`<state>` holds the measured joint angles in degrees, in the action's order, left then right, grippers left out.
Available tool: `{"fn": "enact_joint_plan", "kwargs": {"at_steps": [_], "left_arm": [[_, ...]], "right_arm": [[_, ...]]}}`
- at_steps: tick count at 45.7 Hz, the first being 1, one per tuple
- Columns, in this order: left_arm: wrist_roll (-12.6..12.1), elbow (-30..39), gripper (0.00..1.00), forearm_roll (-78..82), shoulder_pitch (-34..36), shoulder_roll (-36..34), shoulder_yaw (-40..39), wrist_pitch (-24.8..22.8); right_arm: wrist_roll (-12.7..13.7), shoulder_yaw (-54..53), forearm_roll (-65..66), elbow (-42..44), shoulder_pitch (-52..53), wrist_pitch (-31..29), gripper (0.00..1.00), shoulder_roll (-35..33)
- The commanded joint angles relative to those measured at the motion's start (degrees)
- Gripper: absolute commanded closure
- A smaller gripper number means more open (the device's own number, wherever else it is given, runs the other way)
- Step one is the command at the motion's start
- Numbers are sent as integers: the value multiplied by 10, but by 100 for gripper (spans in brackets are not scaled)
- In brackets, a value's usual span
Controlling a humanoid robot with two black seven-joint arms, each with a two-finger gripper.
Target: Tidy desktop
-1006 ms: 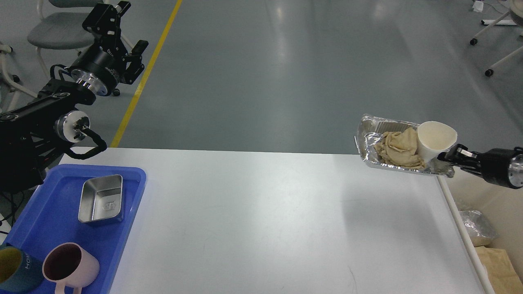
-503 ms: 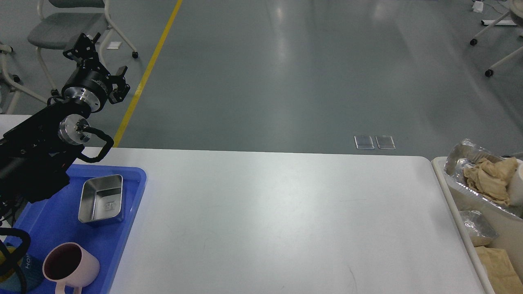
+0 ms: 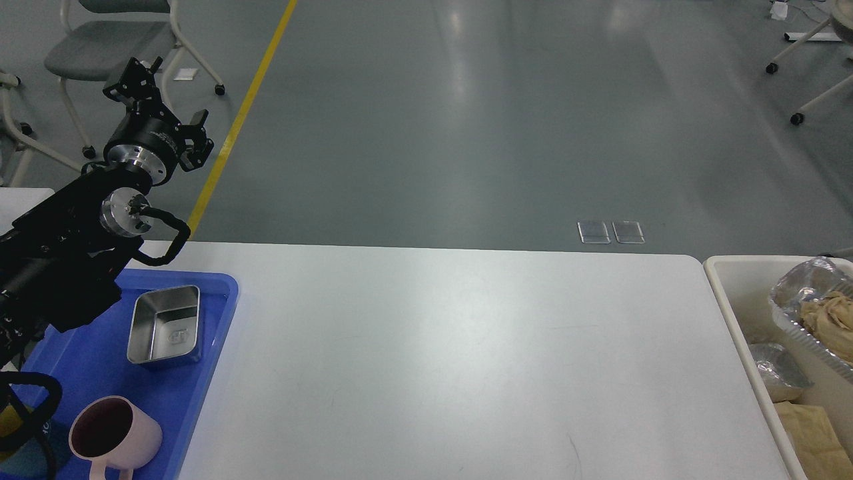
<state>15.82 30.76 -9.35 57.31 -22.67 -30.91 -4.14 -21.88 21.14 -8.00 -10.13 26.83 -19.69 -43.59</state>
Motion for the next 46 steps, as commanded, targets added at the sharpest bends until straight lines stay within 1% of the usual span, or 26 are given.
{"fn": "enact_joint_plan", "kwargs": {"at_steps": [1,7,15,16,20,22,23,27,29,32,41,46], "left_arm": [[0,0,4,0,0,0,0,0],[1,1,4,1,-5,0,-2,0],[1,1,4,1,-7,0,-5,0],[1,1,4,1,-7,0,-5,0],[1,1,4,1,-7,0,-5,0],[2,1,4,1,-7,0,-5,0],[2,1,4,2,-7,0,-5,0],[2,1,4,2,-7,0,-5,0],[3,1,4,2,-7,0,-5,0],[6,1,4,3,-6,0,-5,1],[8,0,4,6,-5,-1,0,8],[6,0,4,6,-5,-2,6,8]], "right_arm": [[29,0,-41,-1,-8,0,100,2],[54,-3,-82,-1,-21,0,100,3],[61,-5,-88,-1,-23,14,100,25],[61,-5,-89,0,-24,18,94,25],[60,-6,-90,0,-27,44,63,28],[60,-7,-90,0,-27,58,52,33],[60,-7,-90,2,-28,69,43,39],[60,-23,-89,5,-28,97,18,47],[60,-33,-89,9,-28,110,9,51],[60,-45,-88,18,-29,125,0,59],[60,-54,-88,41,-29,134,0,72],[59,-93,-89,42,-25,136,0,74]]}}
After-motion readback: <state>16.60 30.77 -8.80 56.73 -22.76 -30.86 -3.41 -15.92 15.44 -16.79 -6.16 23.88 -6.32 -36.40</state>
